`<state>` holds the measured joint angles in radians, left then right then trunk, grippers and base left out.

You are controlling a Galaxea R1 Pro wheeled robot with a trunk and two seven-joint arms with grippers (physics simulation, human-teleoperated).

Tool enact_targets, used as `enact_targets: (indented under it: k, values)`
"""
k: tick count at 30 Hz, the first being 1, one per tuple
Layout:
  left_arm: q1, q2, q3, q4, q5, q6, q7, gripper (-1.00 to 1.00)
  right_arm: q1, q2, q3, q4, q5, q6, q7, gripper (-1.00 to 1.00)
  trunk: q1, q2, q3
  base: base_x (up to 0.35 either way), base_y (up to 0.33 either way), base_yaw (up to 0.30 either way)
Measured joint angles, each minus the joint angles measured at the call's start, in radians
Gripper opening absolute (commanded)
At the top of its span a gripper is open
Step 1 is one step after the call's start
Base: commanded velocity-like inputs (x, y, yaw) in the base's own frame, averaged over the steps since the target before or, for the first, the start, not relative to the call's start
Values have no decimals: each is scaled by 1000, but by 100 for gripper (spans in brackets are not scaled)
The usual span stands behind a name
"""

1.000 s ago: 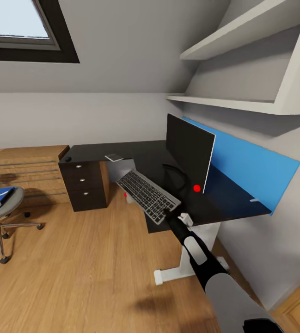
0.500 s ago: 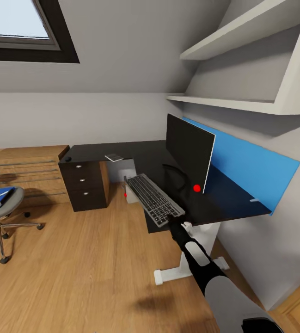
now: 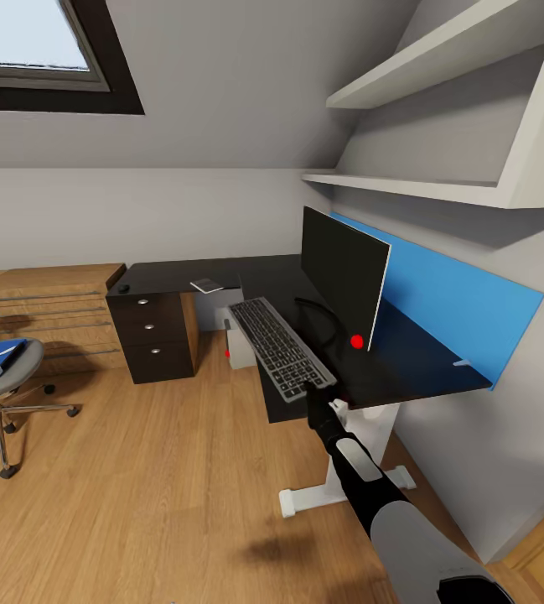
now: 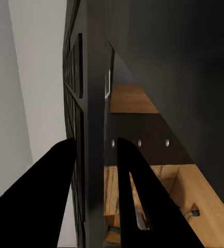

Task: In the bedroom, organize the workspace by keeping the computer under the desk, ensuring the monitor is on the desk, placing the keyboard on the desk next to the monitor, placing the mouse on the desk next to the keyboard, moving the folder from the swivel chair onto the desk next to the mouse, stacking the notebook on top of the folder with the pen on top of the notebook, and positioning the swivel chair next to the desk.

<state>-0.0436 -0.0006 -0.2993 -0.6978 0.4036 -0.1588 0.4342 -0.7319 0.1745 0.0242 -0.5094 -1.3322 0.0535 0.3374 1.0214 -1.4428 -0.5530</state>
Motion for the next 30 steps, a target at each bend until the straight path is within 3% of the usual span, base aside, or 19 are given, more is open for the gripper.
enact_targets:
  k: [21,30]
  values:
    - [0,0,-17,0,0,-2,0,100,6,0,13,7,-1,13,50,-100,0,0,0,0,3,0]
    - [0,1,-15,-1,0,-3,2,100,9,0,12,6,-1,14,47,-100,-1,0,0,196,225,0]
